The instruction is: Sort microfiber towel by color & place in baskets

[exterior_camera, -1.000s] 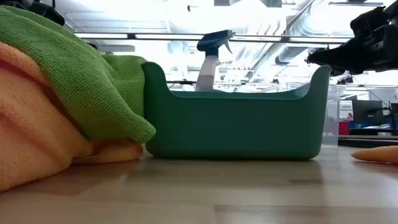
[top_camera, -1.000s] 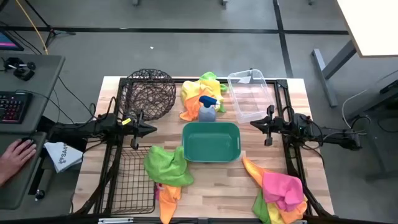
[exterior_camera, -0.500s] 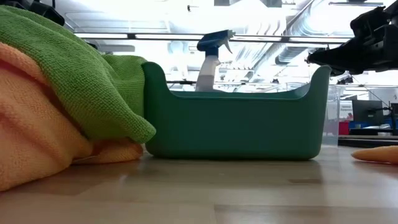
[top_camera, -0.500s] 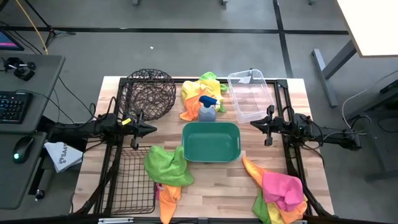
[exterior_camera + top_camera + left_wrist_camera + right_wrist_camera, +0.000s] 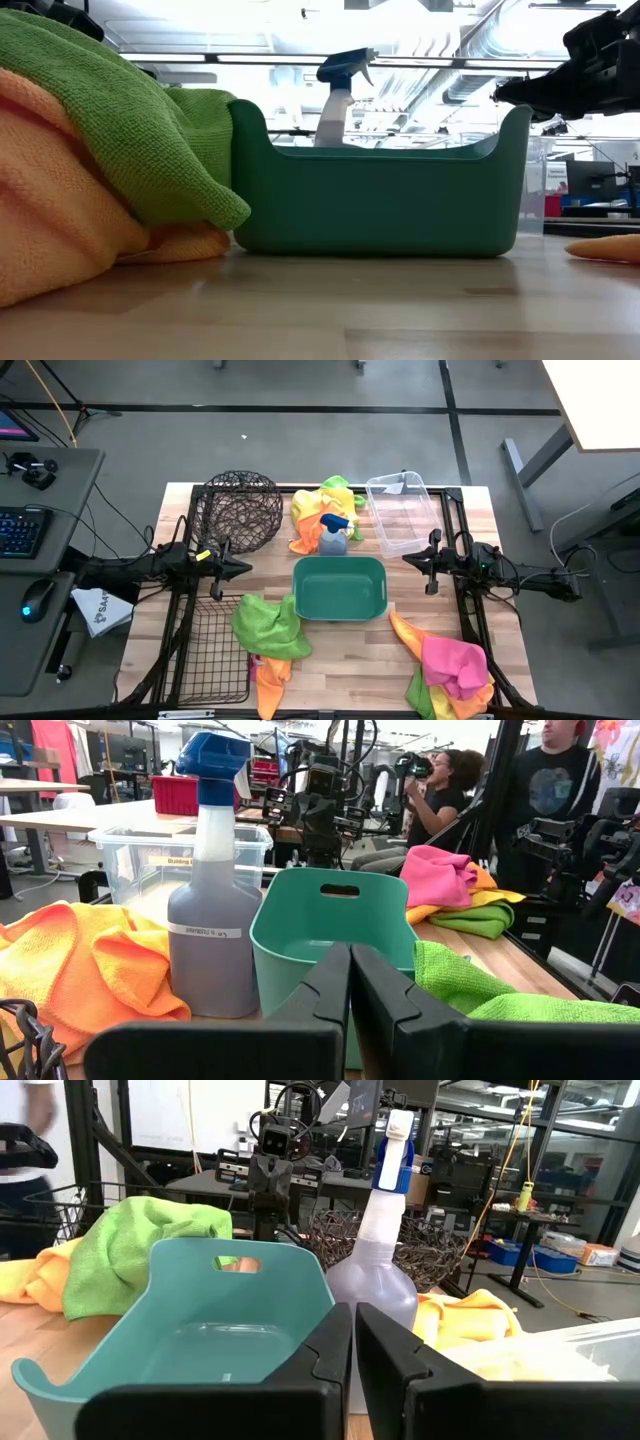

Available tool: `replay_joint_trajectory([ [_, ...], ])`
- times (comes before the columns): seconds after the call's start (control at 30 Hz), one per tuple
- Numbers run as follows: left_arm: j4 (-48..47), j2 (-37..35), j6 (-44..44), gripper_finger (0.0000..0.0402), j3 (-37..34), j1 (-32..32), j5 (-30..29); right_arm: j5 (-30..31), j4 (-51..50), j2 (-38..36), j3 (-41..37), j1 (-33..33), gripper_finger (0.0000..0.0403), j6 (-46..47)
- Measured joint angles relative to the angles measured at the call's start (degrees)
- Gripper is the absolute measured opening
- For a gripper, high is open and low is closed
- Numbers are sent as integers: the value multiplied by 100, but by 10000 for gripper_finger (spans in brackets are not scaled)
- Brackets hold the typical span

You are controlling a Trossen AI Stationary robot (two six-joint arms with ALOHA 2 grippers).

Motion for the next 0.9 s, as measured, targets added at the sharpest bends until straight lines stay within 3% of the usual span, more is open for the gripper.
replay_joint_trajectory([
  [0.6,64,1,-106,0,-1,1,0,-1,0,1,0,1,14,4],
  [0.67,324,1,-663,0,-1,0,4,0,0,1,0,-1,14,-1],
  [0.8,1135,1,-2933,0,0,0,-20,-1,-1,-1,0,-1,14,-3],
  [0.9,1730,27,-4104,0,0,0,-527,0,0,-1,0,0,14,6],
])
